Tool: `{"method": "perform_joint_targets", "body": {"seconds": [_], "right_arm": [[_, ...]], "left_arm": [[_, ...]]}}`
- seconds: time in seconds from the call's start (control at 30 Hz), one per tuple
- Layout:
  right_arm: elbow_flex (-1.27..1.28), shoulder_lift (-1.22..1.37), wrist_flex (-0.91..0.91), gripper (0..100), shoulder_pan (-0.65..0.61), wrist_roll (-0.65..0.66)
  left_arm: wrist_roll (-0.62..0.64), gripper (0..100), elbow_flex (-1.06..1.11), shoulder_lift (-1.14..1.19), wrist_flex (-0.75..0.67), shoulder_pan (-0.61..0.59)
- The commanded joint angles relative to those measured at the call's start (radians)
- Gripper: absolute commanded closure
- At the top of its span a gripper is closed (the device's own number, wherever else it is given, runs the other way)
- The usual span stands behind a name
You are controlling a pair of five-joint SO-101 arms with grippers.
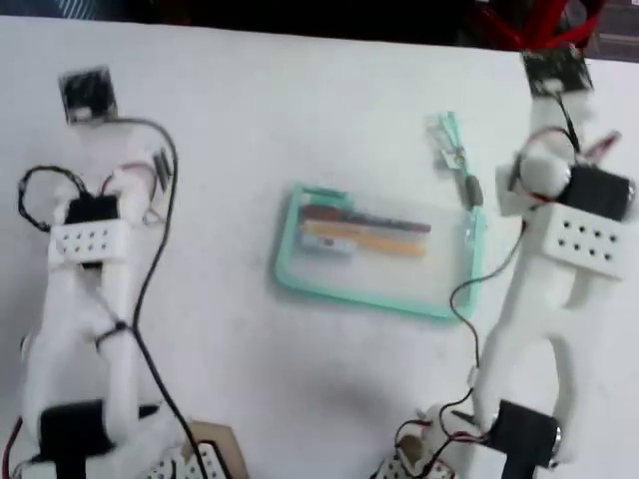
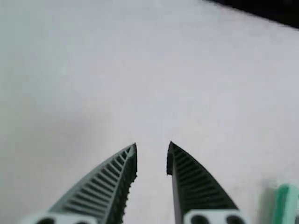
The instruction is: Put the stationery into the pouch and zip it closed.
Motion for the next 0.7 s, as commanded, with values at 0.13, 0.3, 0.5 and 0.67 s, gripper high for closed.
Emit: {"method": "perform_joint_targets", "body": {"seconds": [0.13,0.3,0.5,0.67], "right_arm": [[0.296,-0.087,-0.171,97.9,0.048,0.008],[0.336,-0.119,-0.090,97.9,-0.035,0.008],[0.336,-0.275,0.130,97.9,-0.191,0.006],[0.336,-0.507,0.240,97.9,-0.328,0.006]], "left_arm": [[-0.299,88,-0.109,-0.369,0.241,0.197],[-0.258,88,-0.109,-0.647,0.376,0.220],[-0.219,88,-0.109,-0.949,0.559,0.222],[-0.219,88,-0.109,-1.150,0.661,0.217]]}}
